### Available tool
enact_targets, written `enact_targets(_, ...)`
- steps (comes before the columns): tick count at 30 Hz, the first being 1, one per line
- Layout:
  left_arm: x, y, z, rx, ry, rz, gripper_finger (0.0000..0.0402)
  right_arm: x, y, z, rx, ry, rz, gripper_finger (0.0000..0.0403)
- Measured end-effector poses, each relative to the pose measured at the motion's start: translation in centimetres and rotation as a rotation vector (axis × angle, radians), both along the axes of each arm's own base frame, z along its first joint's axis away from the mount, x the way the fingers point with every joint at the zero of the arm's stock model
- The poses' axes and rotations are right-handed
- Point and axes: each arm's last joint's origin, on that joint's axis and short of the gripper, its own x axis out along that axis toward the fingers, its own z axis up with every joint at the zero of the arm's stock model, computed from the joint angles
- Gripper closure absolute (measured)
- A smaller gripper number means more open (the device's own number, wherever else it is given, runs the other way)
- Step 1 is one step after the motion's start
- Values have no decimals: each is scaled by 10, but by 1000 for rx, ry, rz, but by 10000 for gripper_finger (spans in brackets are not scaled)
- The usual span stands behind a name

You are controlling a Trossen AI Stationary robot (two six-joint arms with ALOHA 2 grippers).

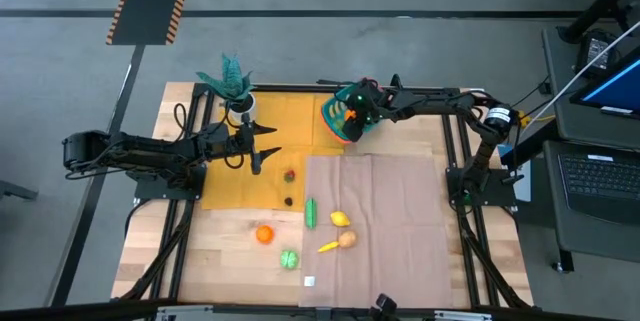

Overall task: Pick and placing Produce into tupperware
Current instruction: Put the orange into the basket, then put the potato into the basket

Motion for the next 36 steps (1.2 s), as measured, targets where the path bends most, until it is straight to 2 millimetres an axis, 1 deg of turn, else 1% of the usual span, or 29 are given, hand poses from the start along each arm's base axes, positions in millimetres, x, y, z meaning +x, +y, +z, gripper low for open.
enact_targets(4, 0, 0, 0, 0, 0, 0, 127, 2, 0, 1, 11, -28, 40, 187)
enact_targets(12, 0, 0, 0, 0, 0, 0, 127, 3, -1, 2, -2, -47, 42, 131)
enact_targets(16, 0, 0, 0, 0, 0, 0, 127, 3, -1, 3, -7, -43, 51, 123)
enact_targets(18, 0, 0, 0, 0, 0, 0, 127, 5, -2, 7, -15, -38, 64, 123)
enact_targets(22, 0, 0, 0, 0, 0, 0, 127, 12, -5, 23, -38, -27, 99, 122)
enact_targets(25, 0, 0, 0, 1, 0, 0, 127, 13, -5, 38, -45, -26, 108, 122)
enact_targets(28, 0, 0, 0, 7, 2, -1, 127, 8, 0, 57, -74, -61, 116, 122)
enact_targets(29, 0, 0, 0, 8, 1, -1, 127, 5, 2, 66, -86, -79, 116, 122)
enact_targets(32, -1, 0, 1, 10, -6, -2, 127, -7, 15, 89, -111, -113, 128, 122)
enact_targets(36, -1, 0, 3, 18, -13, -2, 127, -24, 44, 105, -150, -183, 182, 122)
